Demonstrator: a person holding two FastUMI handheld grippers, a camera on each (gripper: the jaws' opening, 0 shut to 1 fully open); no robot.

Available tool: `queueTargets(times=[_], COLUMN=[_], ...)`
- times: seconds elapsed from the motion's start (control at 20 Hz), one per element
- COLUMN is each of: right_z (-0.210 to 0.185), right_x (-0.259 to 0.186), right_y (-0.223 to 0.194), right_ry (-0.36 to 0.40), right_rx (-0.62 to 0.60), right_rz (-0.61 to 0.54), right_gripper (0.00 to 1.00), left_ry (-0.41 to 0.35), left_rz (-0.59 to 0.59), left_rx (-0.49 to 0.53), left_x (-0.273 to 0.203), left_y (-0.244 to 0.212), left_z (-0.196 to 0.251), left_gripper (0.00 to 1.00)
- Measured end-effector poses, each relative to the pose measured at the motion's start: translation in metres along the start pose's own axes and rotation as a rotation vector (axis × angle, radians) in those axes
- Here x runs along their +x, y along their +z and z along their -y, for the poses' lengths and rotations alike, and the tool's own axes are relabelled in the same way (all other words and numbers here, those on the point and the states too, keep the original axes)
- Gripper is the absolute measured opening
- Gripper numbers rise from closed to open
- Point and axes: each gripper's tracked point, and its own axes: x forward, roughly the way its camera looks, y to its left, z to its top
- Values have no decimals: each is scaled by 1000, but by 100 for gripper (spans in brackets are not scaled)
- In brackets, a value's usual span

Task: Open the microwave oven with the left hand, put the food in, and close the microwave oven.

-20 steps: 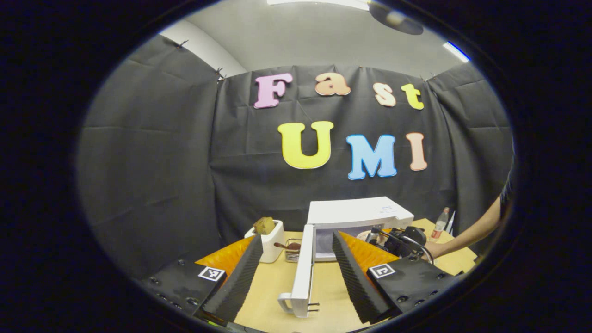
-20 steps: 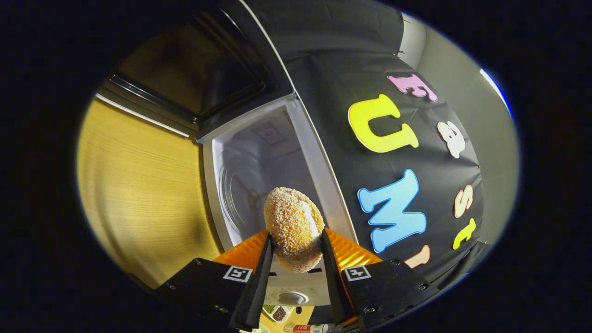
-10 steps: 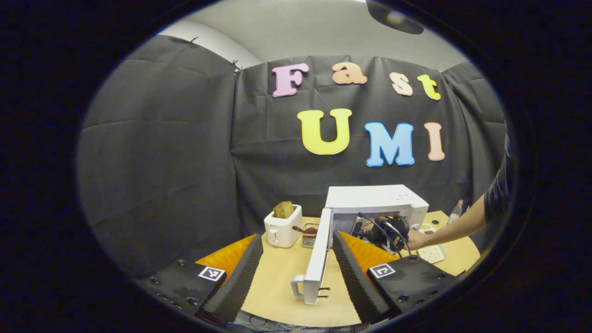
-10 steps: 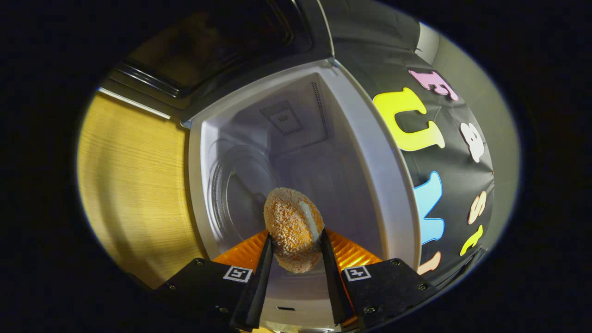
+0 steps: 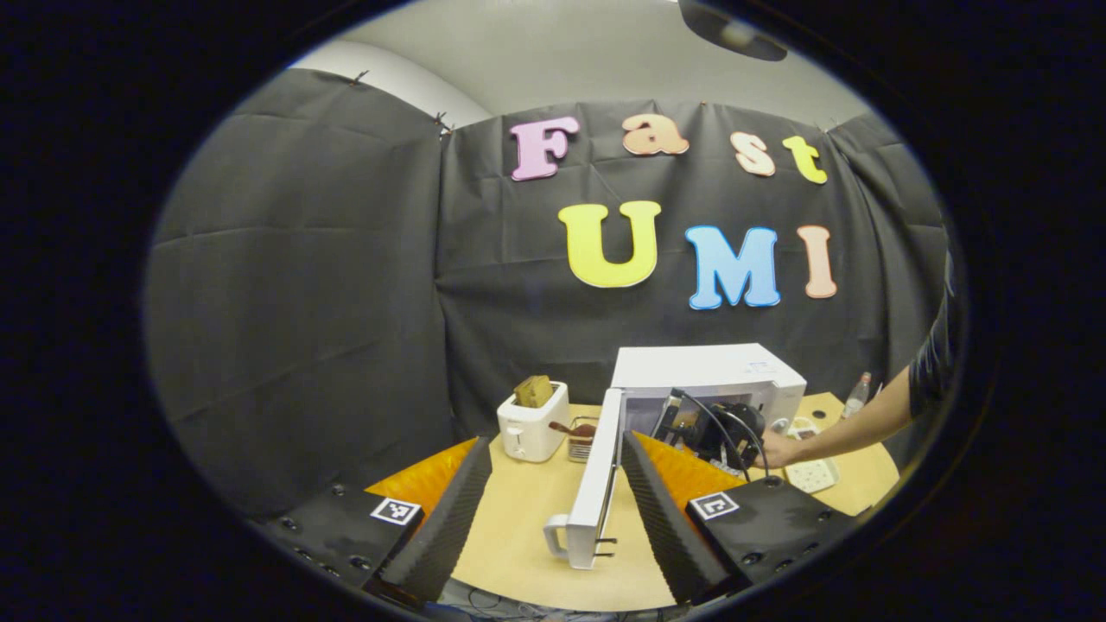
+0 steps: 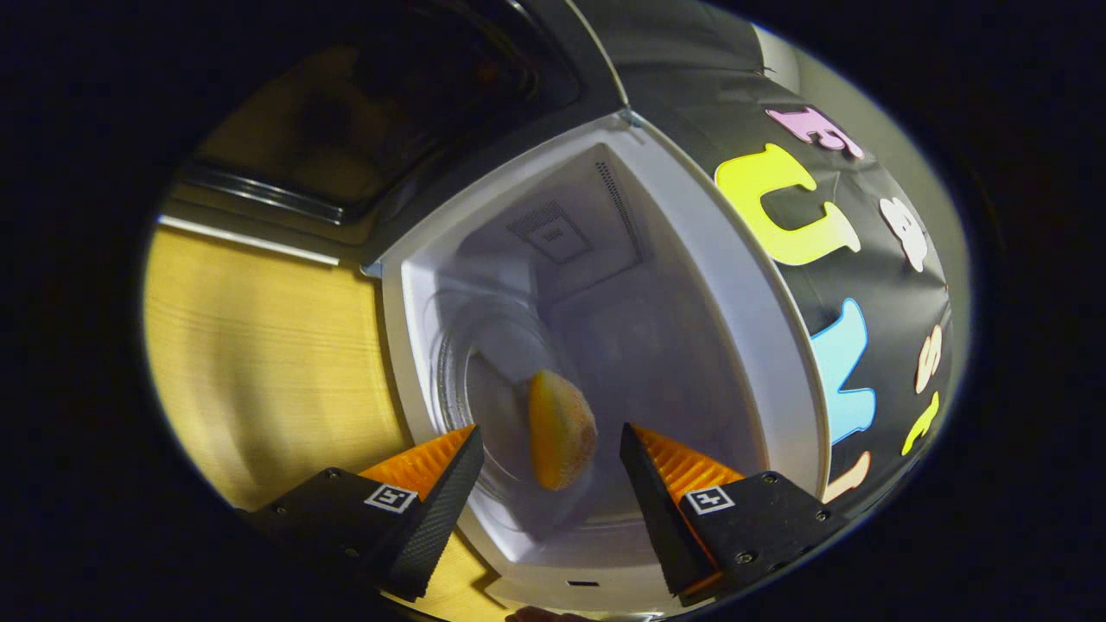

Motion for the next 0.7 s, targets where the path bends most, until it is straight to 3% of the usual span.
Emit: queueTargets(times=[0.2, 0.4, 0.7], right_z=[-8, -22, -9], right_x=[-46, -94, -152], right_y=[-6, -20, -34], right_ry=[47, 92, 72], right_rx=[118, 316, 645], right_rz=[7, -39, -122], right_gripper=[97, 97, 97], left_ry=[-59, -136, -245], left_rz=[26, 42, 72], left_rx=[-8, 1, 6], left_x=[15, 32, 54], left_y=[7, 13, 21], left_z=[13, 38, 70], left_gripper=[99, 99, 97])
